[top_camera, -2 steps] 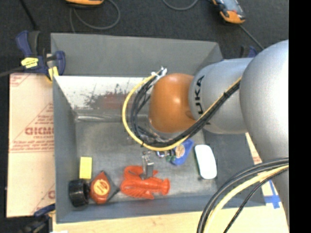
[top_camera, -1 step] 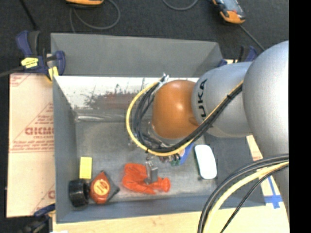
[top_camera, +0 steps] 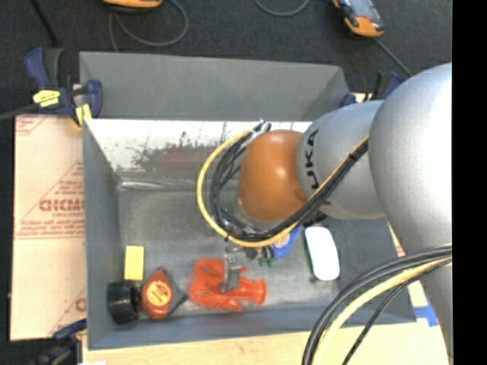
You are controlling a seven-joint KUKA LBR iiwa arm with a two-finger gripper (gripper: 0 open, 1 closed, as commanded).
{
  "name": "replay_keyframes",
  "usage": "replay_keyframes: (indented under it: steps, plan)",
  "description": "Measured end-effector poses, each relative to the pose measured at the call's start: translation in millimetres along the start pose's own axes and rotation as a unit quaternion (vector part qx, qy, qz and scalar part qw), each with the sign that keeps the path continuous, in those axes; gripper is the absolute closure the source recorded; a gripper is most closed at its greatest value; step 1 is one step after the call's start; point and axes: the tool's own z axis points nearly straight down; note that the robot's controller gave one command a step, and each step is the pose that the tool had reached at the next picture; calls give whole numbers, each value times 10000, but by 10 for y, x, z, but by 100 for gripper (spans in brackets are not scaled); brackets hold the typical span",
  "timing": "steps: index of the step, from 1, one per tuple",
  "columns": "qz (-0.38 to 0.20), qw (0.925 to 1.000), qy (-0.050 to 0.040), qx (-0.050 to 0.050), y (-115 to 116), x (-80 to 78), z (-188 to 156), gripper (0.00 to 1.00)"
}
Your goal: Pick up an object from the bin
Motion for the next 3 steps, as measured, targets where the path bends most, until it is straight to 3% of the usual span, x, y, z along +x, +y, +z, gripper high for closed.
replay_keyframes:
  steps: [1, 2, 3]
  plan:
    - [-1056, 9944, -4, 0, 166, 315, 58, 100]
    - [-1049, 9945, -4, -1, 165, 315, 57, 100]
    - [-932, 9956, 23, 6, -37, 103, -464, 100]
